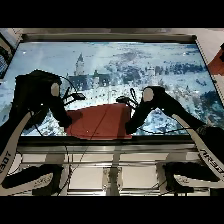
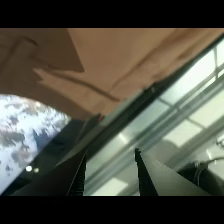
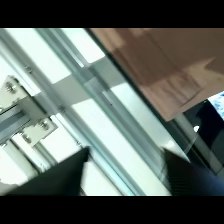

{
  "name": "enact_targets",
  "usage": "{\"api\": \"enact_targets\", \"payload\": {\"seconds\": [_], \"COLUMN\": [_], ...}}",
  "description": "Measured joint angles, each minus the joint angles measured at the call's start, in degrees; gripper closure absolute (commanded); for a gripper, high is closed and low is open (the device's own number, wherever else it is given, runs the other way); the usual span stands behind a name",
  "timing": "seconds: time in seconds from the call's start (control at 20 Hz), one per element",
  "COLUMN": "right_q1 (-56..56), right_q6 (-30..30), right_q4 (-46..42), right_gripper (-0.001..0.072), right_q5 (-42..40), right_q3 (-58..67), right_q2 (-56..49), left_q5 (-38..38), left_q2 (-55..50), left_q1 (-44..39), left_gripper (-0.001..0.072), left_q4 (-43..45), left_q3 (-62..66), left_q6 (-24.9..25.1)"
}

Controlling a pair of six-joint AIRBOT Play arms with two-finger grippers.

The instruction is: Fold the clothes and pants, and hang the long-sleeved shirts on hangers.

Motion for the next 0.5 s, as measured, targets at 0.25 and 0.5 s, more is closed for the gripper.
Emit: {"api": "enact_targets", "payload": {"seconds": [0.25, 0.5], "right_q1": [-6.3, -17.5], "right_q6": [-2.1, -6.6], "right_q4": [0.5, 8.1], "right_gripper": [0.0013, 0.0004], "right_q5": [-2.7, -13.4], "right_q3": [3.3, 3.5], "right_q2": [0.2, -4.6], "left_q5": [1.4, 6.6], "left_q2": [0.2, 0.2], "left_q1": [4.2, 14.0], "left_gripper": [0.0347, 0.0347], "left_q4": [-0.7, -1.0], "left_q3": [0.0, 0.0], "left_q6": [-3.5, -12.1]}}
